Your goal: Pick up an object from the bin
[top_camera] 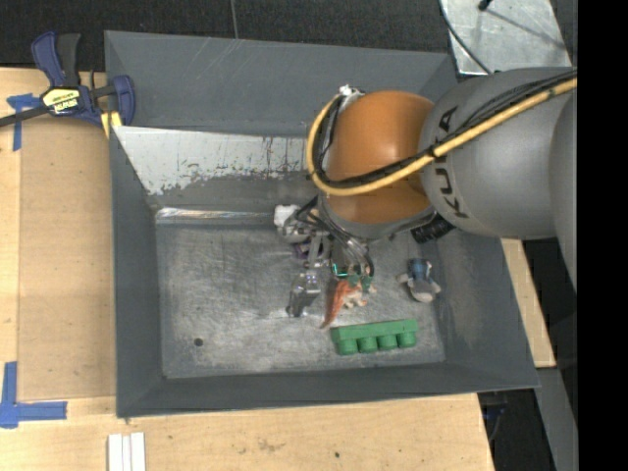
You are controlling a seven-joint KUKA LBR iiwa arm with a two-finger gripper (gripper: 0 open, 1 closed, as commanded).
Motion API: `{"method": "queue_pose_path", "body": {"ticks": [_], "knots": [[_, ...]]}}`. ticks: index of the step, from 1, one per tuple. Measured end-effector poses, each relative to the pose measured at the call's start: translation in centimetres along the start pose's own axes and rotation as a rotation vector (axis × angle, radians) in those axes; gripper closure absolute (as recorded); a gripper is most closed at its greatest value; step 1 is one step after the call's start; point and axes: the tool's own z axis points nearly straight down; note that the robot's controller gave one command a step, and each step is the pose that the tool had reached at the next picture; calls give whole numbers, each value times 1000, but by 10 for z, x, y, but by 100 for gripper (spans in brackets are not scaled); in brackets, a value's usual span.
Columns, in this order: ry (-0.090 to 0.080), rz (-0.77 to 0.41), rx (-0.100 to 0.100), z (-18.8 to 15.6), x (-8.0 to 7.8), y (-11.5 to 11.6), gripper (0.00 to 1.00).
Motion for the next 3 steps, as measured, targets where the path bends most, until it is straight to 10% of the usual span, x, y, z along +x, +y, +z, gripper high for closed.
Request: {"method": "queue_pose_path", "body": {"ticks": [2, 3], "knots": [[5, 23, -3, 52, 51, 74, 0], [-1, 84, -1, 69, -2, 27, 0]]}}
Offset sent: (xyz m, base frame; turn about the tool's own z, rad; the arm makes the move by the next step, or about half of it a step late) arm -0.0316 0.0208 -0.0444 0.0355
